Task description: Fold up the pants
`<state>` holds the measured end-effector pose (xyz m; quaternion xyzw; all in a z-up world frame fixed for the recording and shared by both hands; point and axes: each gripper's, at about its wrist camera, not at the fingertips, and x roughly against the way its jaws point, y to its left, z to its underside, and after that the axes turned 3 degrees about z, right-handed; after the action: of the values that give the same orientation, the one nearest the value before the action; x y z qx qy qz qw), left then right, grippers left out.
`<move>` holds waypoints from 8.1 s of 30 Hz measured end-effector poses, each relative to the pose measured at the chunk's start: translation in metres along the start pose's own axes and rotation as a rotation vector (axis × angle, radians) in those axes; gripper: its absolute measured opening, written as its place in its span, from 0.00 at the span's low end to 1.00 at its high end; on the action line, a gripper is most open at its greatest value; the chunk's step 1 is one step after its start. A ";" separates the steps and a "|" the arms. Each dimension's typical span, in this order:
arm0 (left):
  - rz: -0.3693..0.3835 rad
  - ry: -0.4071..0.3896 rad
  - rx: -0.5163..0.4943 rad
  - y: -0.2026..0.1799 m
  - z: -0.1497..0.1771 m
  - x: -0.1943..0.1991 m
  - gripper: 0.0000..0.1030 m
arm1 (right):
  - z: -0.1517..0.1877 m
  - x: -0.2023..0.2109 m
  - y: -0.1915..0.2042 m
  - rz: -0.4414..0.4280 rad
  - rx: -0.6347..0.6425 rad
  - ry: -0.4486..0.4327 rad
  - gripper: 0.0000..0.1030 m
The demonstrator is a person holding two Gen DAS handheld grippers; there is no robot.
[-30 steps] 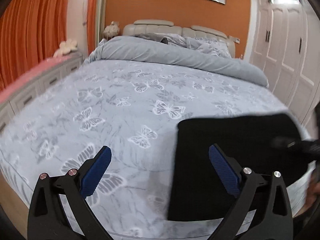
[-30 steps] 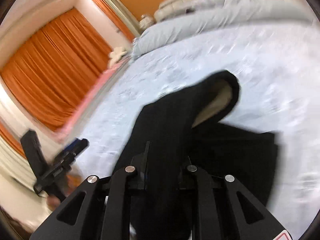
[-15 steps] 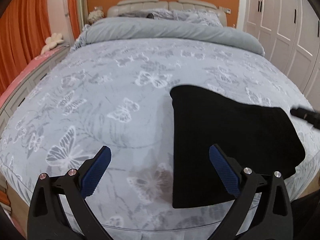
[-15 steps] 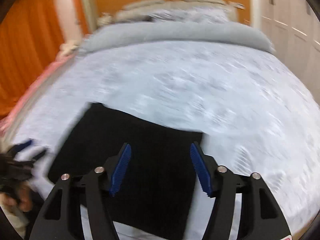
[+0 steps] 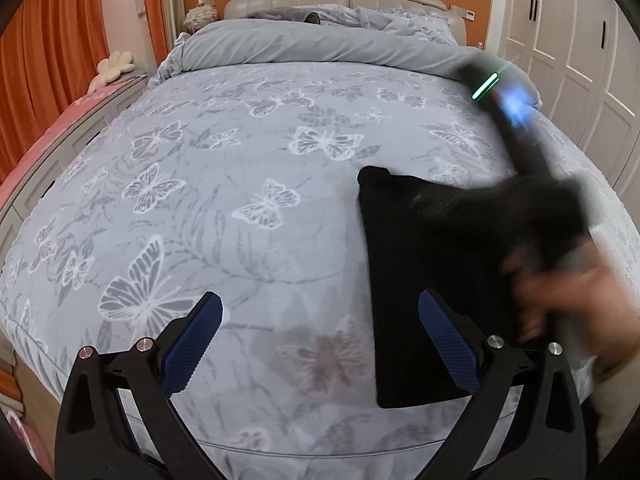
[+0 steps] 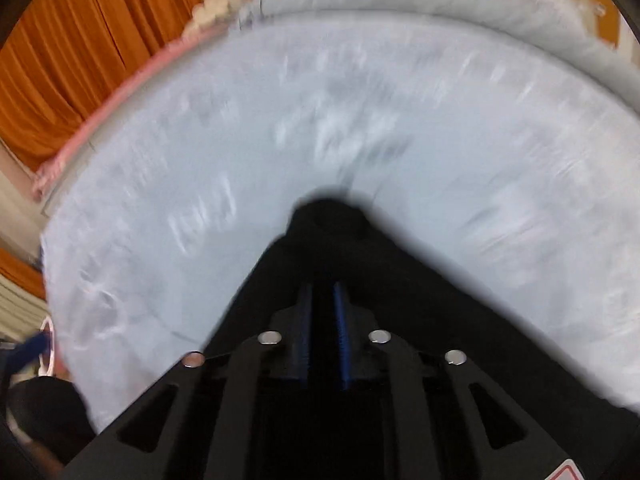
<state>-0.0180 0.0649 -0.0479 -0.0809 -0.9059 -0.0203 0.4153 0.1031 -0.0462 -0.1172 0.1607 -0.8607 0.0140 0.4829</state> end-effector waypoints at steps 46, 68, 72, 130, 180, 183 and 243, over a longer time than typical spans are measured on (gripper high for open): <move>0.287 0.233 0.124 -0.024 0.013 -0.052 0.94 | 0.166 0.140 -0.127 -0.087 -0.436 -0.040 0.46; 0.399 0.272 0.246 -0.017 0.017 -0.081 0.95 | 0.189 0.125 -0.157 -0.178 -0.673 -0.009 0.95; 0.411 0.236 0.224 -0.026 0.014 -0.084 0.79 | 0.176 0.116 -0.149 -0.136 -0.618 -0.013 0.83; 0.288 -0.280 -0.040 -0.049 -0.149 0.115 0.35 | 0.024 0.295 -0.095 -0.163 -0.303 -0.518 0.41; 0.072 -0.209 0.167 -0.006 -0.284 -0.193 0.90 | -0.149 0.041 -0.190 0.002 -0.226 -0.334 0.36; -0.022 -0.039 0.070 -0.035 -0.284 -0.265 0.90 | -0.163 -0.017 -0.190 0.136 -0.213 -0.245 0.33; -0.084 -0.134 -0.070 -0.032 -0.057 -0.037 0.95 | 0.078 0.148 -0.095 0.295 -0.348 -0.251 0.80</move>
<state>0.0438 0.0225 -0.0377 -0.0585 -0.9330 -0.0639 0.3494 -0.0055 -0.1892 -0.0473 -0.0517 -0.9175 -0.0839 0.3854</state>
